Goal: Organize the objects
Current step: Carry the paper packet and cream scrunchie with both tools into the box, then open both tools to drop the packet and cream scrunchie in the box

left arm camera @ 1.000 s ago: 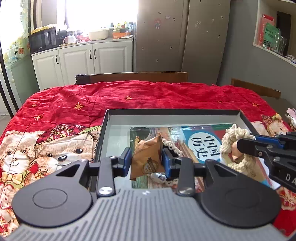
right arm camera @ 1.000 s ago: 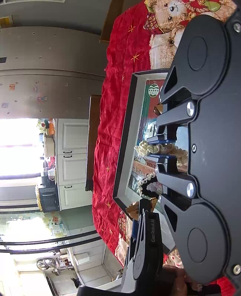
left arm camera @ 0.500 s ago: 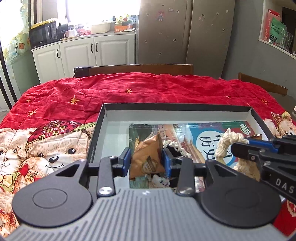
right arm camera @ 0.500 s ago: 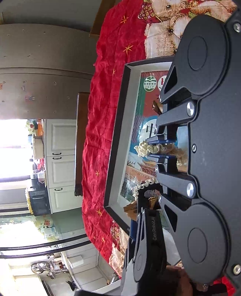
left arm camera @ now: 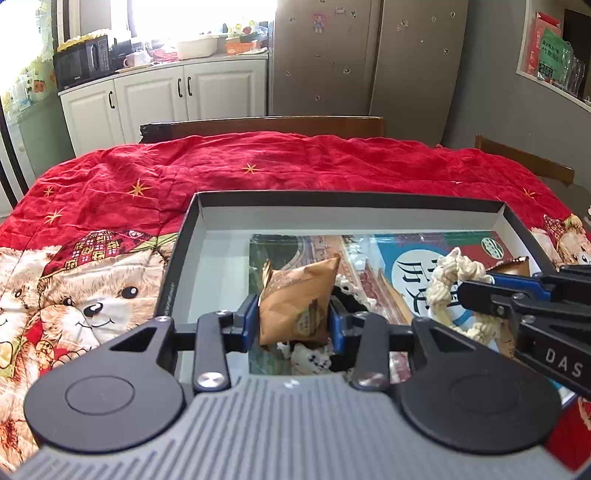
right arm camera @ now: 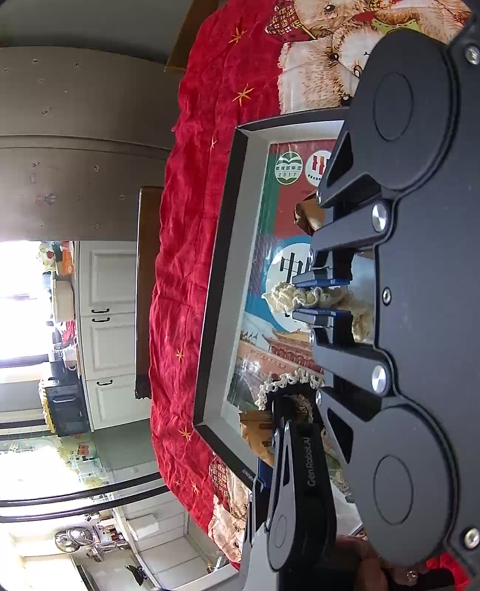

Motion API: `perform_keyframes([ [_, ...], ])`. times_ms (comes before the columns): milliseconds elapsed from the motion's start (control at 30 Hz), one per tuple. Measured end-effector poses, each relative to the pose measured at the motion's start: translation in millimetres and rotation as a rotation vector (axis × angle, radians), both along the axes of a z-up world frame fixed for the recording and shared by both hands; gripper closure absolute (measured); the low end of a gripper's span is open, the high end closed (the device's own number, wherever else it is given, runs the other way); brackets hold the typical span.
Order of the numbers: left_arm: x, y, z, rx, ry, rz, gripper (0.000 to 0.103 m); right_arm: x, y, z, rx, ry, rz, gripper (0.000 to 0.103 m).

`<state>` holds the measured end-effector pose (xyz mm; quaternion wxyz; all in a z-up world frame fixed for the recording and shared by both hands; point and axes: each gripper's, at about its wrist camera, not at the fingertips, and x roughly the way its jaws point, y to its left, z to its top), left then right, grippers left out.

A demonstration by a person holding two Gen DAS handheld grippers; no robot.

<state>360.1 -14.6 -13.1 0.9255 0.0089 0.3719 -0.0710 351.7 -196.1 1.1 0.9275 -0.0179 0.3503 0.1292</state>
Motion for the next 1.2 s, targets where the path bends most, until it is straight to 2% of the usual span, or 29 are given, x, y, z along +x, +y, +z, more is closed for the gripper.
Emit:
perform_keyframes([
  [300, 0, 0, -2, 0.001, 0.000, 0.001, 0.056, 4, -4, -9, -0.003, 0.034, -0.008, 0.091],
  [367, 0, 0, -2, 0.001, 0.000, 0.000, 0.052, 5, -5, -11, 0.005, 0.041, -0.009, 0.091],
  [667, -1, -1, -1, 0.017, -0.007, 0.000, 0.042, 4, -6, -11, 0.012, 0.037, -0.017, 0.083],
  [867, -3, 0, 3, 0.020, -0.018, 0.003, 0.034, -2, -7, -3, 0.022, 0.010, -0.019, 0.081],
  [1033, -9, 0, 11, 0.023, -0.042, 0.009, 0.023, -10, -4, 8, 0.010, -0.019, -0.008, 0.073],
  [1200, -17, -2, 21, 0.020, -0.066, 0.010, 0.019, -23, -1, 20, -0.019, -0.051, 0.003, 0.069],
])
